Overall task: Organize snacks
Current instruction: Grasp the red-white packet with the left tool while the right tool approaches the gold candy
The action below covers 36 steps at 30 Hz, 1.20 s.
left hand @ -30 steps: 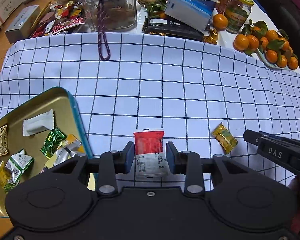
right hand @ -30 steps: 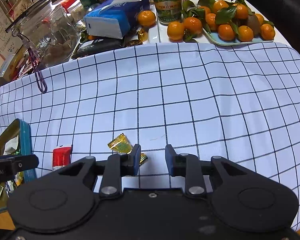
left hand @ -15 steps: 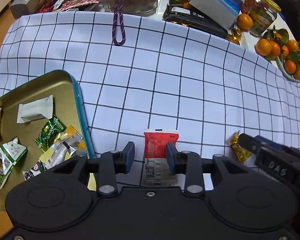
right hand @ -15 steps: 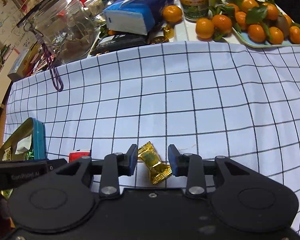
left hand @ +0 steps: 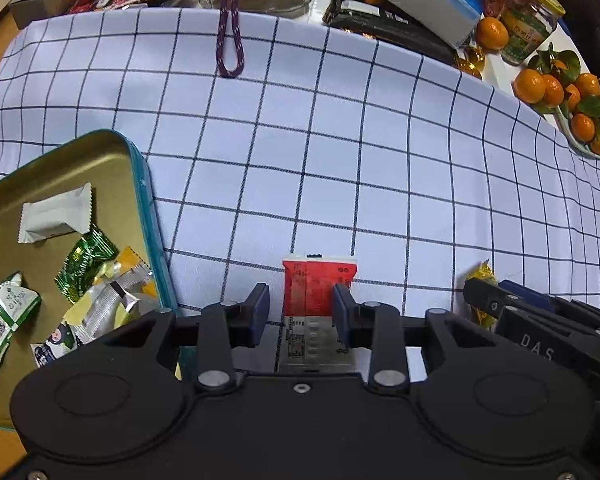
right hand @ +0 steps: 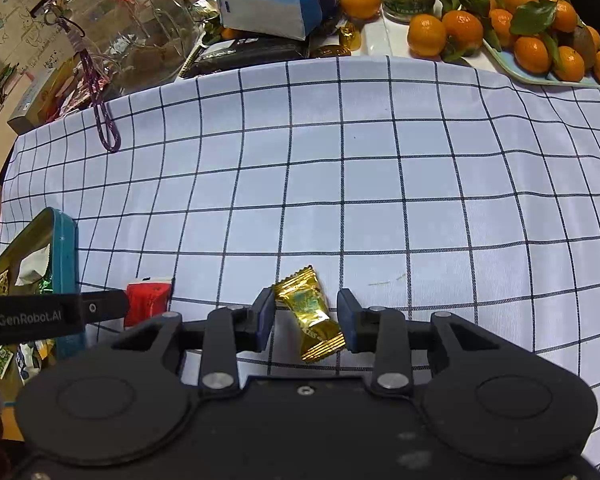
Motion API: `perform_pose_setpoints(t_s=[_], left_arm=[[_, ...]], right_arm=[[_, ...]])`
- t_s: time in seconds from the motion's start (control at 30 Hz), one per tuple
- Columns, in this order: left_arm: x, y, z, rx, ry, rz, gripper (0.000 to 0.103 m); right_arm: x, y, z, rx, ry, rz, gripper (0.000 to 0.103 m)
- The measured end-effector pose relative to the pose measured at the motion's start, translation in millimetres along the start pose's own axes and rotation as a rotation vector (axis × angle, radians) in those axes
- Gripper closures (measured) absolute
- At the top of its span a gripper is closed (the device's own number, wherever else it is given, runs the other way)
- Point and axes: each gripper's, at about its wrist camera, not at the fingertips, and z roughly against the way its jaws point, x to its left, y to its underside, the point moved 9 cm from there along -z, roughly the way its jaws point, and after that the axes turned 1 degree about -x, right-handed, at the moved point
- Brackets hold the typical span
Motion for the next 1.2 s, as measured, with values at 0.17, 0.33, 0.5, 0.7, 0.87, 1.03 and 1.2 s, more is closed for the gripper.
perform_pose_setpoints(t_s=[0.17, 0.33, 0.5, 0.7, 0.87, 1.03, 1.2], left_arm=[[-5, 4, -7, 0.02, 0.016, 0.004, 0.06], [-14, 8, -12, 0.027, 0.037, -0.004, 0.06], [-25, 10, -13, 0.018, 0.036, -0.038, 0.06], [-29, 9, -8, 0.003, 0.063, -0.049, 0.06], [-15, 6, -5, -0.022, 0.02, -0.033, 0.06], [-6, 9, -11, 0.0, 0.009, 0.008, 0.06], [-16, 6, -10, -0.036, -0.022, -0.031, 0.06]], right_arm=[[-4, 1, 1, 0.005, 0.013, -0.002, 0.067], [-8, 1, 4, -0.002, 0.032, 0.002, 0.067], [-12, 0, 9, -0.021, 0.04, 0.0, 0.069], [-18, -2, 14, -0.03, 0.043, -0.02, 0.072], [-20, -2, 14, -0.029, 0.045, -0.033, 0.072], [-19, -2, 14, -0.026, 0.044, -0.035, 0.072], [-19, -1, 14, -0.023, 0.043, -0.038, 0.072]])
